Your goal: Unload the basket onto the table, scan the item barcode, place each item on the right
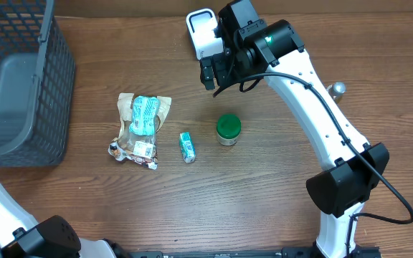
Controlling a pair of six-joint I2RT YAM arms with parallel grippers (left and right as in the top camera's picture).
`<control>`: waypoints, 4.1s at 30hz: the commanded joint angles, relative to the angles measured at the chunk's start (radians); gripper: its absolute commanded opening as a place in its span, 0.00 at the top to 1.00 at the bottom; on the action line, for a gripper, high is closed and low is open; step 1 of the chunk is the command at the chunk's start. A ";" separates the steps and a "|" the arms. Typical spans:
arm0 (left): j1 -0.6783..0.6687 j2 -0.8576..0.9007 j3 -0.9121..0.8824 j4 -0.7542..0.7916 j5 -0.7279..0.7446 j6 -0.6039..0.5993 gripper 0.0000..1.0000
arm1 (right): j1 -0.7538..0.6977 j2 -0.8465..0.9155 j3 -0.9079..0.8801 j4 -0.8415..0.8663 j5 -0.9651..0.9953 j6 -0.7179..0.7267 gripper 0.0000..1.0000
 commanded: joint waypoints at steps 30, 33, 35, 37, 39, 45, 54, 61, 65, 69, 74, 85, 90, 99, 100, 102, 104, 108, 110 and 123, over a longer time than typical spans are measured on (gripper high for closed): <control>-0.001 0.007 0.018 0.001 0.009 0.019 0.00 | -0.003 -0.005 0.008 0.003 0.004 0.000 0.00; -0.001 0.007 0.018 0.001 0.009 0.019 0.00 | -0.004 -0.005 0.008 -0.002 0.004 0.000 0.00; -0.001 0.007 0.018 0.001 0.008 0.019 0.01 | -0.003 -0.005 0.008 -0.014 -0.002 0.000 0.00; -0.001 0.007 0.018 0.001 0.009 0.019 0.01 | -0.003 -0.005 0.008 -0.037 -0.003 0.000 0.00; -0.001 0.007 0.018 0.001 0.009 0.019 0.00 | -0.003 -0.005 0.008 -0.055 -0.003 0.000 0.00; -0.001 0.007 0.018 0.001 0.009 0.019 0.00 | -0.003 -0.005 0.008 -0.136 -0.003 0.001 0.00; -0.001 0.007 0.018 0.000 0.009 0.019 0.00 | -0.003 -0.005 -0.049 -0.214 0.001 0.088 0.00; -0.001 0.007 0.018 0.001 0.009 0.019 0.00 | -0.002 -0.005 -0.200 -0.122 0.002 0.205 0.00; -0.001 0.007 0.018 0.001 0.008 0.019 0.00 | -0.002 -0.005 -0.305 -0.038 0.002 0.249 0.00; -0.001 0.007 0.018 0.001 0.008 0.019 0.00 | 0.003 -0.005 -0.399 0.046 0.002 0.271 0.00; -0.001 0.007 0.018 0.001 0.009 0.019 0.01 | 0.024 -0.005 -0.478 0.118 0.010 0.283 0.00; -0.001 0.007 0.018 0.001 0.009 0.019 0.01 | 0.082 -0.003 -0.516 0.188 0.121 0.352 0.00; -0.001 0.007 0.018 0.001 0.009 0.019 0.00 | 0.113 -0.002 -0.516 0.191 0.187 0.380 0.00; -0.001 0.007 0.018 0.001 0.008 0.019 0.01 | 0.137 0.007 -0.516 0.189 0.254 0.378 0.19; -0.001 0.007 0.018 0.001 0.008 0.019 0.00 | 0.137 0.009 -0.516 0.189 0.254 0.378 0.20; -0.001 0.007 0.018 0.001 0.009 0.019 0.01 | 0.137 0.013 -0.516 0.186 0.254 0.378 0.23; -0.001 0.007 0.018 0.001 0.008 0.019 0.00 | 0.137 0.018 -0.516 0.178 0.257 0.378 0.27; -0.001 0.007 0.018 0.001 0.009 0.019 0.01 | 0.137 0.024 -0.516 0.167 0.257 0.378 0.34; -0.001 0.007 0.018 0.001 0.008 0.019 0.00 | 0.137 0.026 -0.516 0.166 0.257 0.378 0.34; -0.001 0.007 0.018 0.001 0.009 0.019 0.00 | 0.136 0.026 -0.516 0.132 0.306 0.378 0.37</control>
